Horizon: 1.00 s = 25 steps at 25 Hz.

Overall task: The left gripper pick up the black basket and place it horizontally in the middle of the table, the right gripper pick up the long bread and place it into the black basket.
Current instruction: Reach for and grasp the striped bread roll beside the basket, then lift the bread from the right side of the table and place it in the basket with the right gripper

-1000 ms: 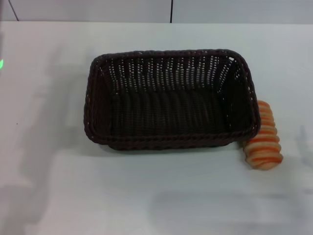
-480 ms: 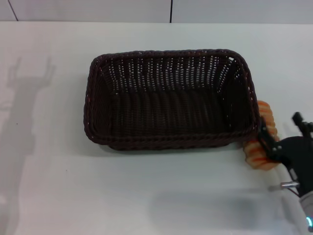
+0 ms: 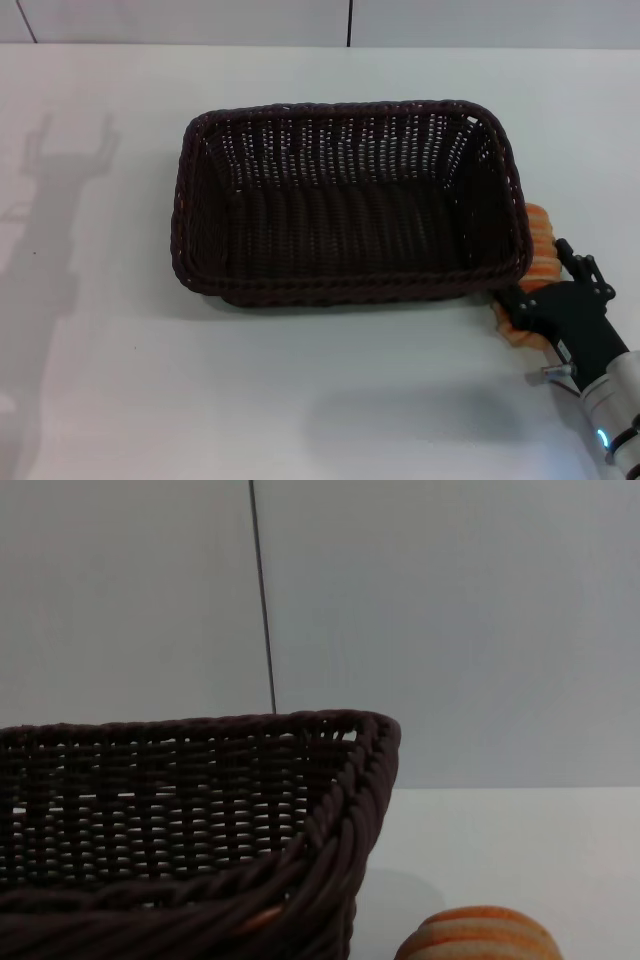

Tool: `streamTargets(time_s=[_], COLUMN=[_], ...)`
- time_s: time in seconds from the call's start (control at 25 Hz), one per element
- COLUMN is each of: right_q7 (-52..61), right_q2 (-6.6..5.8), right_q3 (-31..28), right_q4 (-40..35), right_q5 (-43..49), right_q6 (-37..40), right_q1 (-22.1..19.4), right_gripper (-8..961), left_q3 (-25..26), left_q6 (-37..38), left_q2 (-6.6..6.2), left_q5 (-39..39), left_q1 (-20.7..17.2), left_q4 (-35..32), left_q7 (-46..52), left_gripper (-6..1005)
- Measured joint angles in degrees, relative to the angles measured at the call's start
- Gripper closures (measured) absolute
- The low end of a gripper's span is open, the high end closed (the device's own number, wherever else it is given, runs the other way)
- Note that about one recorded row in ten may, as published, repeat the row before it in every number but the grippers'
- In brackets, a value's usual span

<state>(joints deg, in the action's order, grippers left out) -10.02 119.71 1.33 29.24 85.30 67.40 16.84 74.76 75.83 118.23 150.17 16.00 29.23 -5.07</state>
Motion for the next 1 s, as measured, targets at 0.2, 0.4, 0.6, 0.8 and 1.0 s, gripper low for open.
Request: streamTargets(time_s=[0.2,0.4,0.6,0.8,1.0], right_q7=[-0.29,-0.61,-0.64,-0.66,0.02], right_q2=[0.0,0.02,-0.05,-0.13,-0.37], right_q3=[-1.09,-2.17,-1.42,0.96,0.89], right_q4=[0.56,1.43,2.01,2.4,0.61], right_q5=[-0.04,-0.22,0.27,5.88,11.45], right_q6=[-0.15,5.53,21.06,41.49,42.21], right_q1=[-0.89,-3.41,-7.6,-9.2,-4.36], right_gripper=[215,230,285,335,397], left_q3=[-0.04,-0.06,-0.09,-0.18,-0.25], left_q6=[0.15,0.28,0.38,0.38,0.43], left_q2=[-0.07,-0.1,-0.11,-0.07,-0.04], left_q5=[0.03,0.09,0.12,0.13,0.14], left_q1=[0.03,0.11,0.18,0.18,-0.16], left_q4=[-0.26,-0.4,-0.99,-1.6,-1.65], left_q7=[-0.16,-0.25,-0.29,-0.29,0.04], left_gripper=[197,197,197,197,197])
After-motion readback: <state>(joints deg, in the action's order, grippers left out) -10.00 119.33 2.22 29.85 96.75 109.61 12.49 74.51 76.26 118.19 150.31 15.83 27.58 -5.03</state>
